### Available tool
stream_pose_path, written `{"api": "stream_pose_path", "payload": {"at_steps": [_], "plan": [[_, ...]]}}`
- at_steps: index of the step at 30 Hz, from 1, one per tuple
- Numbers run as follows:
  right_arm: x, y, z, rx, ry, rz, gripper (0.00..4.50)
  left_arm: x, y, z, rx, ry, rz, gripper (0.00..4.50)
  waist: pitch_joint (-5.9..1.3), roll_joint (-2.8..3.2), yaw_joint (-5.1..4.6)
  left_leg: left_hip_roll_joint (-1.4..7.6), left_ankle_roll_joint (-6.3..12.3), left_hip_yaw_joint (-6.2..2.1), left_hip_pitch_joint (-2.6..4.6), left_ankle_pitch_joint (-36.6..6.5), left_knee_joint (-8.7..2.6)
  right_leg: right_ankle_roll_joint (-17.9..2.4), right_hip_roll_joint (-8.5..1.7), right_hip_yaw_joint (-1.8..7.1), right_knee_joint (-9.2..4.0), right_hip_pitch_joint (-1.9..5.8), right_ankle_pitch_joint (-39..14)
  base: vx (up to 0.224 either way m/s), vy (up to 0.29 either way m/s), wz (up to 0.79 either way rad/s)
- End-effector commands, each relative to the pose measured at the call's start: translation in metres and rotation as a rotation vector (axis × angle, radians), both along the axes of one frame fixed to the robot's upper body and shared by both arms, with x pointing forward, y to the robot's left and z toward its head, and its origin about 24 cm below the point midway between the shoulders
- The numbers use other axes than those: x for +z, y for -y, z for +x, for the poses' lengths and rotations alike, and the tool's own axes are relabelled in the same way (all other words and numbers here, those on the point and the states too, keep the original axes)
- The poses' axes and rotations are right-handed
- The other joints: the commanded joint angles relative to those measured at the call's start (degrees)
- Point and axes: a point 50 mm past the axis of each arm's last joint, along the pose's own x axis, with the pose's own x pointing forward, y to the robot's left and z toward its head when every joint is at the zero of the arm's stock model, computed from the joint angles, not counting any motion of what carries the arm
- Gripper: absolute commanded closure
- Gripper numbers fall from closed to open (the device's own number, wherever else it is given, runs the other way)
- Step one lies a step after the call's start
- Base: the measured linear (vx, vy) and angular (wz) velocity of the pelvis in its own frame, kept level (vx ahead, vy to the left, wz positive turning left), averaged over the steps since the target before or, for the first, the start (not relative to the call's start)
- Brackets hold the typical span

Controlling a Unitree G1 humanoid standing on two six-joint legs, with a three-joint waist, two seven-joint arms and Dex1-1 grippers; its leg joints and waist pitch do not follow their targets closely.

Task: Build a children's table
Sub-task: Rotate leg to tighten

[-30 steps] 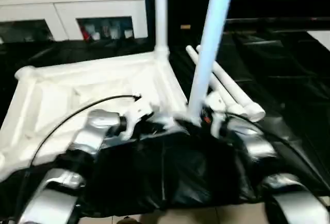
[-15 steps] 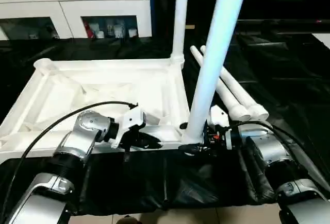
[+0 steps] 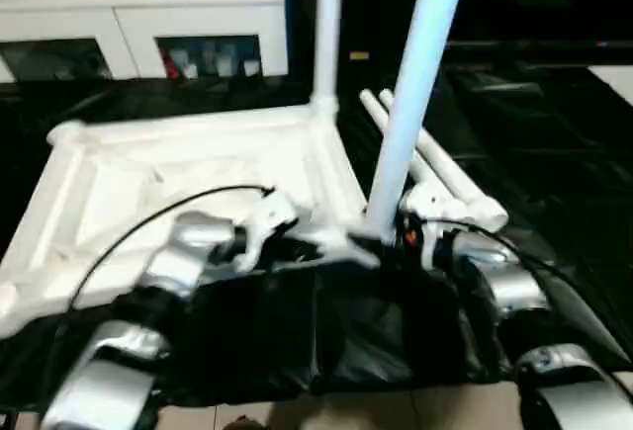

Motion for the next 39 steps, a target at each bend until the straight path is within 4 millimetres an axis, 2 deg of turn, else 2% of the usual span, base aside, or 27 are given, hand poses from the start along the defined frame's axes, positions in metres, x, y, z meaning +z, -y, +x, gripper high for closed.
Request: {"api": "stream_pose_path", "payload": {"at_steps": [1, 3, 4, 8, 10, 13, 15, 19, 21, 22, 23, 24, 25, 28, 34, 35, 39], "plan": [[-0.029, -0.033, -0.009, -0.102, -0.125, -0.038, 1.76, 0.014, 0.025, 0.017, 0.202, 0.078, -0.09, 4.5, -2.69, -0.45, -0.12, 0.93, -0.37, -0.51, 0.87, -20.92, -3.89, -8.42, -3.01, 1.96, -6.02, 1.73, -25.77, 0.0, 0.0, 0.0], [-0.03, -0.034, -0.008, -0.136, -0.132, -0.043, 1.76, 0.014, 0.027, 0.018, 0.216, 0.078, -0.095, 4.5, -2.69, -0.54, -0.35, 0.87, -0.51, -0.41, 0.96, -21.2, -3.89, -8.33, -2.93, 1.99, -6.11, 1.55, -25.86, 0.0, 0.0, 0.0], [-0.032, -0.042, -0.004, -0.249, -0.147, -0.04, 1.76, 0.014, 0.035, 0.021, 0.268, 0.088, -0.107, 4.5, -2.73, -0.49, -0.45, 0.74, -0.11, -0.41, 0.69, -20.92, -3.83, -8.16, -2.92, 1.99, -6.15, 1.64, -25.46, 0.0, 0.0, 0.0], [-0.026, -0.057, 0.0, -0.285, -0.12, 0.007, 1.76, 0.014, 0.042, 0.019, 0.24, 0.113, -0.104, 4.5, -2.89, -0.5, -0.52, 0.72, 0.68, -0.42, 0.42, -20.13, -3.8, -7.95, -2.94, 1.92, -6.12, 1.77, -24.01, 0.0, 0.0, 0.0], [-0.024, -0.059, 0.001, -0.274, -0.105, 0.02, 1.2, 0.014, 0.043, 0.016, 0.206, 0.123, -0.1, 4.5, -2.98, -0.47, -0.48, 0.77, 1.17, -0.4, 0.24, -19.8, -3.82, -8.18, -2.88, 1.93, -5.98, 1.9, -22.17, 0.0, 0.0, 0.0], [-0.02, -0.061, 0.002, -0.245, -0.083, 0.046, 0.91, 0.012, 0.038, 0.014, 0.179, 0.122, -0.098, 4.5, -3.03, -0.51, -0.48, 0.8, 1.64, -0.3, 0.11, -18.94, -3.81, -9.15, -2.78, 1.93, -5.61, 2.05, -19.11, 0.0, 0.0, 0.0], [-0.017, -0.058, 0.002, -0.194, -0.056, 0.056, 0.64, 0.011, 0.031, 0.012, 0.145, 0.119, -0.102, 4.5, -3.02, -0.64, -0.55, 0.78, 1.97, -0.32, -0.13, -18.77, -3.8, -9.34, -2.88, 1.9, -5.54, 2.31, -18.88, 0.0, 0.0, 0.0], [-0.015, -0.045, 0.001, -0.101, -0.01, 0.017, 0.56, 0.008, 0.017, 0.004, 0.049, 0.104, -0.091, 4.5, -3.02, -0.64, -0.62, 0.81, 2.33, -0.3, -0.25, -18.34, -3.75, -8.88, -3.02, 1.92, -5.7, 2.31, -20.61, 0.0, 0.0, 0.0], [-0.014, -0.04, -0.001, -0.04, -0.008, 0.019, 0.56, 0.008, 0.011, 0.001, 0.01, 0.097, -0.087, 4.5, -3.14, -0.46, -0.62, 1.02, 2.62, -0.28, -0.21, -16.93, -3.71, -9.92, -2.87, 1.98, -5.34, 2.35, -17.63, 0.0, 0.0, 0.0], [-0.012, -0.034, -0.004, 0.055, 0.003, 0.021, 0.56, 0.009, 0.004, -0.002, -0.028, 0.086, -0.089, 4.5, -3.19, -0.46, -0.48, 1.11, 2.84, -0.1, 0.04, -16.5, -3.6, -10.82, -2.69, 1.97, -5.16, 2.26, -15.56, 0.0, 0.0, 0.0], [-0.012, -0.034, -0.004, 0.055, 0.003, 0.021, 0.56, 0.009, 0.004, -0.002, -0.028, 0.086, -0.089, 4.5, -3.26, -0.44, -0.28, 1.1, 3.11, -0.03, 0.03, -15.97, -3.47, -11.24, -2.7, 1.96, -5.01, 2.41, -14.34, 0.0, 0.0, 0.0], [-0.011, -0.031, -0.006, 0.117, 0.005, 0.024, 0.56, 0.009, -0.001, -0.003, -0.05, 0.081, -0.088, 4.5, -3.32, -0.41, -0.09, 1.27, 3.72, 0.06, -0.06, -14.81, -3.36, -12.11, -2.5, 1.94, -4.57, 2.48, -10.96, 0.0, 0.0, 0.0], [-0.009, -0.029, -0.008, 0.158, 0.005, 0.026, 0.56, 0.01, -0.004, -0.004, -0.064, 0.077, -0.086, 4.5, -3.32, -0.4, -0.1, 1.26, 3.96, 0.02, -0.22, -14.22, -3.34, -12.5, -2.47, 1.88, -4.37, 2.55, -9.83, 0.0, 0.0, 0.0], [-0.006, -0.022, -0.013, 0.284, 0.017, 0.013, 0.56, 0.01, -0.012, -0.007, -0.107, 0.057, -0.077, 4.5, -3.38, -0.35, -0.04, 1.38, 4.38, 0.06, -0.12, -14.37, -3.28, -13.92, -2.47, 1.78, -4.05, 2.59, -7.83, 0.0, 0.0, 0.0], [0.0, -0.008, -0.029, 0.601, -0.046, -0.031, 0.56, 0.012, -0.029, -0.016, -0.221, 0.006, -0.051, 4.5, -3.19, -0.66, 0.53, 1.44, 4.79, 0.13, 0.02, -15.62, -3.32, -13.87, -2.61, 1.87, -4.27, 2.59, -10.52, 0.0, 0.0, 0.0], [0.001, -0.007, -0.031, 0.636, -0.062, -0.039, 0.81, 0.012, -0.03, -0.017, -0.235, -0.001, -0.049, 4.5, -3.14, -0.7, 0.62, 1.48, 4.75, 0.13, 0.08, -15.6, -3.34, -13.74, -2.61, 1.91, -4.33, 2.54, -10.73, 0.0, 0.0, 0.0], [0.0, -0.007, -0.037, 0.719, -0.088, -0.056, 0.93, 0.012, -0.032, -0.02, -0.266, -0.016, -0.042, 4.5, -3.16, -0.76, 1.02, 1.59, 3.99, 0.13, 0.27, -15.42, -3.4, -13.86, -2.7, 2.02, -4.23, 2.37, -10.68, 0.0, 0.0, 0.0]]}}
